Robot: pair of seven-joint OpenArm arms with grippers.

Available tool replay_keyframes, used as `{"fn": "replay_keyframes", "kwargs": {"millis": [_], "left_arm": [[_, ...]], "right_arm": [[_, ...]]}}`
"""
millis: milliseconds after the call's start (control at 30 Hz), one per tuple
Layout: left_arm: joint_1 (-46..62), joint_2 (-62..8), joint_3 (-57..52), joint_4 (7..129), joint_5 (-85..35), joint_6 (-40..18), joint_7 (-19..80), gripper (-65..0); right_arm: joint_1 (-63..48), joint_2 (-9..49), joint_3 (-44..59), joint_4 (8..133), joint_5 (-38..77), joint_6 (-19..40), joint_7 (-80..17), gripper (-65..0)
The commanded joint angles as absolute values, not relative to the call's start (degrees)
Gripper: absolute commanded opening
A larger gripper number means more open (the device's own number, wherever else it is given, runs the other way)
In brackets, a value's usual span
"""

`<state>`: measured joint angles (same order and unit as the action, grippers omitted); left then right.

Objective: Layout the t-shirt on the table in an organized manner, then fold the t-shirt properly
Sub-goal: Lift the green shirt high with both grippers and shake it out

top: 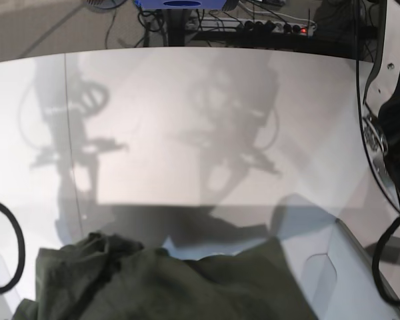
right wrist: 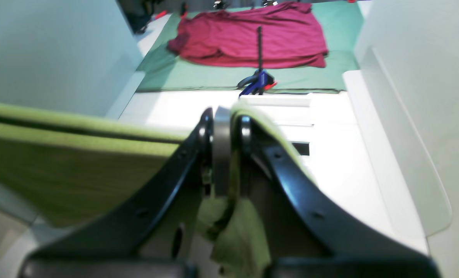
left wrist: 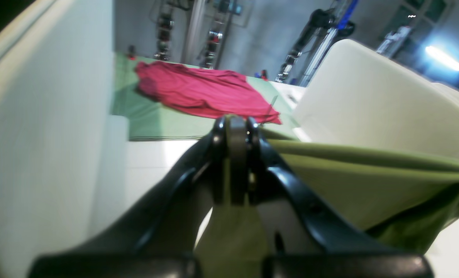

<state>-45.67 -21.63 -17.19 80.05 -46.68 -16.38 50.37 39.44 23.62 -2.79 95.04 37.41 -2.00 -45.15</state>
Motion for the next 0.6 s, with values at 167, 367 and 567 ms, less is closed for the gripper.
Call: {"fn": "replay_keyframes", "kwargs": {"millis": [167,367,567], "left_arm": [[-42.68,-22.55,-17.63,86.81,-46.73,-15.69,47.96,-65.0],[-41.36,-22.55,-17.63,84.7,-46.37,-15.69,47.96,-65.0],[-46.2,-22.81,-11.47,73.71,-44.35,-15.87,46.9,-65.0]], "right_arm": [[34.95,24.22,-2.07,102.64,36.53,-7.25,-47.52,-65.0],[33.01,22.64,-1.98,99.74,36.26,-7.34,-47.25,-65.0],[39.87,22.64,-2.59,81.27,36.18,-5.49,-41.01,-65.0]]}}
